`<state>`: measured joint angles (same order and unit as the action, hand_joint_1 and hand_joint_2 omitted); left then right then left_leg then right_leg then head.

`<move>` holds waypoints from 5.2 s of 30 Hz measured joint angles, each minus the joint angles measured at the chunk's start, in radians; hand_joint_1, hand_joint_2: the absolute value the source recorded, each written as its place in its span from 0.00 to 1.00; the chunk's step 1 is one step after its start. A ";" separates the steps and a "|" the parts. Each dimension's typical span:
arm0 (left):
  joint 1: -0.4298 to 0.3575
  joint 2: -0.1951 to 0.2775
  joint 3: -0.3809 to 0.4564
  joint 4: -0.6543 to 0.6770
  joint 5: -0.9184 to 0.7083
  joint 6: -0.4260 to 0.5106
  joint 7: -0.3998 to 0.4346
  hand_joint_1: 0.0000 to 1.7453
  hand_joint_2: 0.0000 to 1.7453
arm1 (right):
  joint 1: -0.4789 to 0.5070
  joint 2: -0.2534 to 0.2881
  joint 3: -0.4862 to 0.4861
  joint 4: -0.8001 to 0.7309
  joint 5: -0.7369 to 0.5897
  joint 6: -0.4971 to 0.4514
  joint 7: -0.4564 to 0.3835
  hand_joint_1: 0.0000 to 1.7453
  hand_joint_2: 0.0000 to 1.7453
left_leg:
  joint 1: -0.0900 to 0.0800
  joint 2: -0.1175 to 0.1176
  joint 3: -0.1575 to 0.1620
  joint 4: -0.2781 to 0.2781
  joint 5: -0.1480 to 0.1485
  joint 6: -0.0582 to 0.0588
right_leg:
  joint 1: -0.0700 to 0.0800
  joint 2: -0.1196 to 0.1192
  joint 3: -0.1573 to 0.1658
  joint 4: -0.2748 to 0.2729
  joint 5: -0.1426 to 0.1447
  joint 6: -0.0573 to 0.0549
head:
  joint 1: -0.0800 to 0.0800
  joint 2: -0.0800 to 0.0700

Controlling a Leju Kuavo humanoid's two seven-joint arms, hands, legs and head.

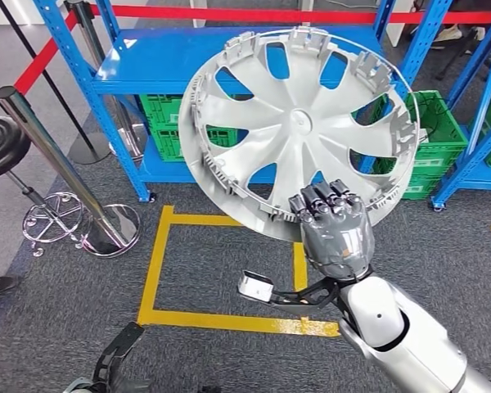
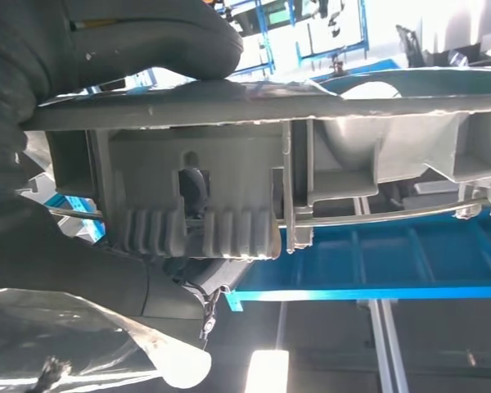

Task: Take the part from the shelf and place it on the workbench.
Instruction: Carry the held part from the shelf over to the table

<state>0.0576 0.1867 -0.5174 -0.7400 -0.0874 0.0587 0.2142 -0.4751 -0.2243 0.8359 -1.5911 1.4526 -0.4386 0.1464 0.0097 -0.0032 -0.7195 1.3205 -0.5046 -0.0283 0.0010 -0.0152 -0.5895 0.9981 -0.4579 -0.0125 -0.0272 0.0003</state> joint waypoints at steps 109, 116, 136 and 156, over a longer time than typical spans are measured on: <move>-0.076 0.019 -0.145 0.053 -0.048 0.009 -0.013 0.00 1.00 | 0.025 0.027 -0.036 0.076 -0.073 -0.080 -0.033 1.00 1.00 | 0.035 0.026 0.025 -0.101 -0.049 -0.020 | -0.033 0.035 -0.038 0.064 -0.015 0.032 | 0.005 0.000; -0.072 0.019 -0.139 0.048 -0.049 0.011 -0.012 0.00 1.00 | 0.028 0.027 -0.039 0.065 -0.069 -0.075 -0.034 1.00 1.00 | 0.000 -0.060 0.108 -0.223 0.017 0.054 | -0.009 0.118 -0.046 0.064 -0.002 0.024 | 0.004 0.000; -0.074 -0.002 -0.086 0.031 -0.054 0.036 -0.021 0.00 1.00 | 0.071 -0.012 -0.073 0.014 -0.048 -0.060 -0.012 1.00 1.00 | -0.009 0.113 0.126 -0.296 0.050 0.029 | -0.004 -0.028 -0.005 0.020 -0.010 0.030 | 0.012 0.000; -0.028 -0.114 0.107 -0.105 -0.079 0.194 -0.411 0.00 1.00 | 0.395 -0.149 -0.283 -0.222 0.039 -0.118 0.030 1.00 1.00 | 0.005 -0.001 0.141 -0.298 0.030 0.056 | -0.020 0.031 -0.141 0.223 -0.088 0.070 | 0.019 0.000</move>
<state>0.0292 0.0727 -0.4108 -0.8452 -0.1662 0.2527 -0.1967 -0.0801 -0.3730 0.5533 -1.8132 1.4920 -0.5565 0.1768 0.0145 -0.0044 -0.5789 1.0229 -0.4750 0.0273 -0.0194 0.0160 -0.7300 1.2210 -0.5459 0.0573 -0.0077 0.0004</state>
